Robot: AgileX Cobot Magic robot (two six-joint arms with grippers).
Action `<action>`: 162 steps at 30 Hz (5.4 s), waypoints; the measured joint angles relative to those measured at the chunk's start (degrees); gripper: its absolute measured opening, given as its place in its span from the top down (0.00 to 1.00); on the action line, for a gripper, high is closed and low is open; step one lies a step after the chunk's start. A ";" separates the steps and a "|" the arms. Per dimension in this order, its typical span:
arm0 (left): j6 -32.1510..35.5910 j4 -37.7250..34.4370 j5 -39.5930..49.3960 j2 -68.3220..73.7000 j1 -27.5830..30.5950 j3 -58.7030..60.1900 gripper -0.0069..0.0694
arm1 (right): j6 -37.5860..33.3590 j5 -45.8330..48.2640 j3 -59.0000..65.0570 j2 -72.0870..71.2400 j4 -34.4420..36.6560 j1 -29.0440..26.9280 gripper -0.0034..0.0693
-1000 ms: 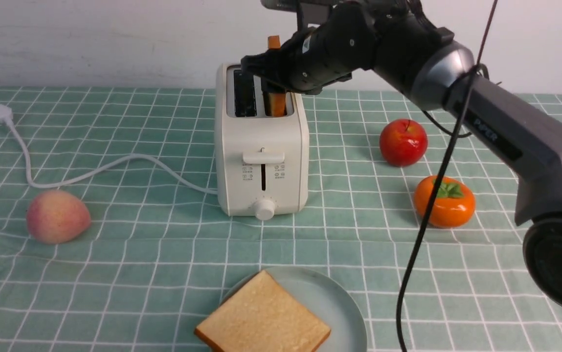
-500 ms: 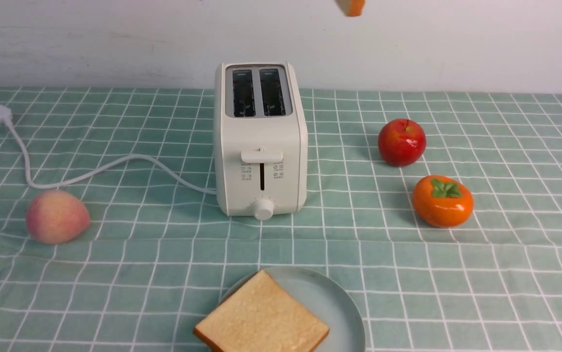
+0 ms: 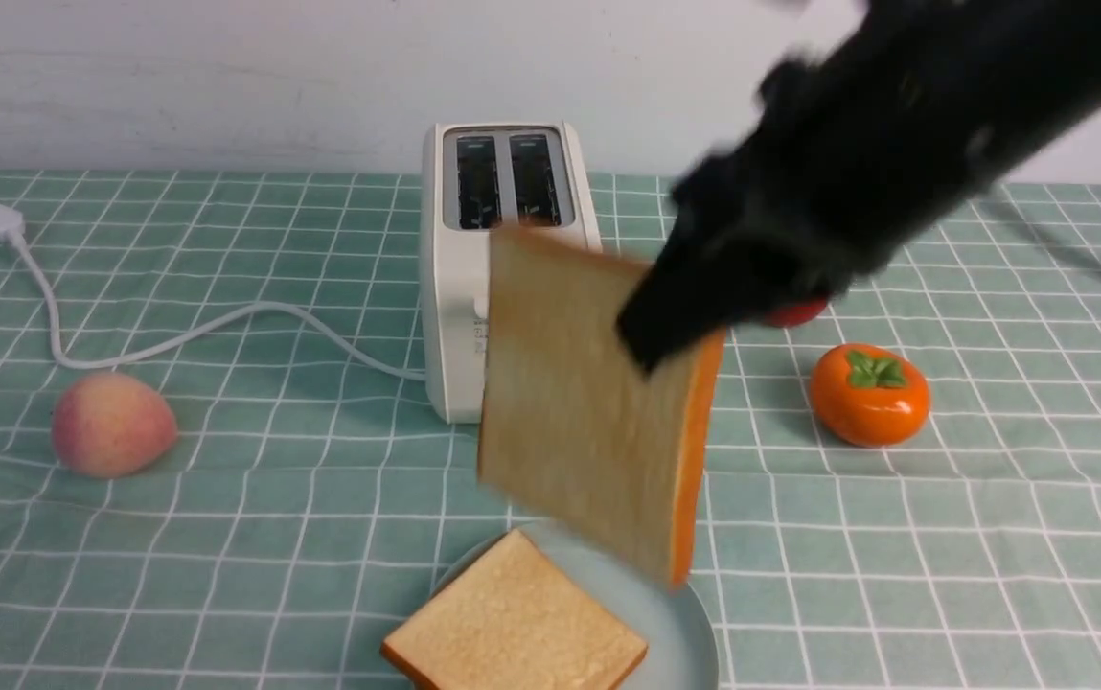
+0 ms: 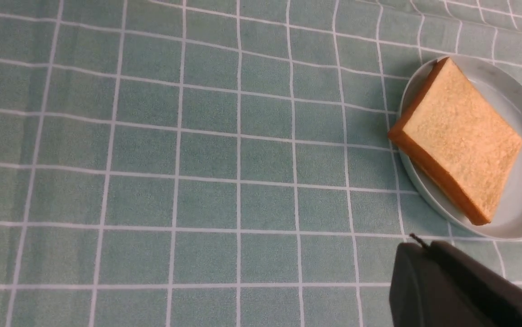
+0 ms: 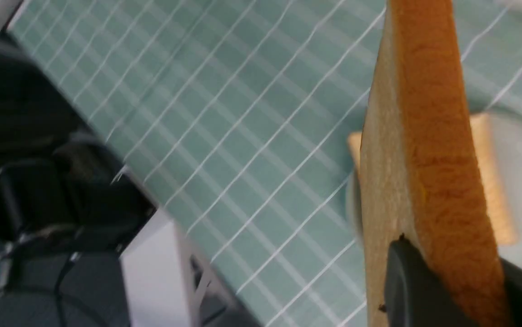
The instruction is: Take toasted bread from bread machine on blue coffee table place on plate.
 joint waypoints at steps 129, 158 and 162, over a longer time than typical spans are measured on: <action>1.07 2.98 -36.15 -25.14 12.16 37.46 0.93 | 34.65 -51.51 74.54 -85.38 -51.28 -1.14 0.89; 0.91 2.98 -35.76 -25.14 12.28 37.46 0.91 | 34.65 -49.83 76.06 -85.93 -48.73 -12.44 0.84; 0.85 2.98 -35.76 -25.14 12.28 37.46 0.91 | 34.65 -50.36 81.80 -86.12 -46.73 -21.30 0.83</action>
